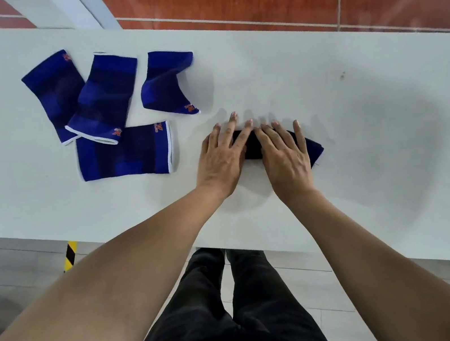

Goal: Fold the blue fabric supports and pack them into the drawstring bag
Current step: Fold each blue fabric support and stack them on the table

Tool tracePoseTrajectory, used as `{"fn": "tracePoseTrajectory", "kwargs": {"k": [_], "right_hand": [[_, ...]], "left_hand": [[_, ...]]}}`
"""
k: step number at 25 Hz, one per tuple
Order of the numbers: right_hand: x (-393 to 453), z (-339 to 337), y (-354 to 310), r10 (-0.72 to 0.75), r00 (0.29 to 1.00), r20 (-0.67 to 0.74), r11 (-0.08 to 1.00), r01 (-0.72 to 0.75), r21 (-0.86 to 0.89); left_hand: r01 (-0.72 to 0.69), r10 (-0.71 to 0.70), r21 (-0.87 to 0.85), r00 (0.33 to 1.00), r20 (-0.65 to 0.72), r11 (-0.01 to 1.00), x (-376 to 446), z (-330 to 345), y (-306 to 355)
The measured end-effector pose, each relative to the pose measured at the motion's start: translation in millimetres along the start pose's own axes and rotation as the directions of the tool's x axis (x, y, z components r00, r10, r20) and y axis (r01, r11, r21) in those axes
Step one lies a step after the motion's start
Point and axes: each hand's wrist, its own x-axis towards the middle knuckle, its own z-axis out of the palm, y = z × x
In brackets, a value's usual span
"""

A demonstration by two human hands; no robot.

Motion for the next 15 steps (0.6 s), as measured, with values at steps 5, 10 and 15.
{"fn": "tracePoseTrajectory", "kwargs": {"k": [5,10,15], "right_hand": [[4,-11,-11,0.012,1.0,-0.019,0.997,-0.01,0.076],[12,-15,-53,-0.059,0.998,0.003,0.984,0.058,0.171],[7,-11,-106,-0.216,0.96,0.177,0.957,0.172,0.234]], "left_hand": [[0.362,-0.376,-0.12,0.919,-0.119,0.924,-33,-27,-33],[0.538,-0.527,-0.076,0.84,0.126,0.84,-89,-32,-75],[0.307,-0.31,-0.122,0.951,-0.003,0.944,-130,-34,-79]]}}
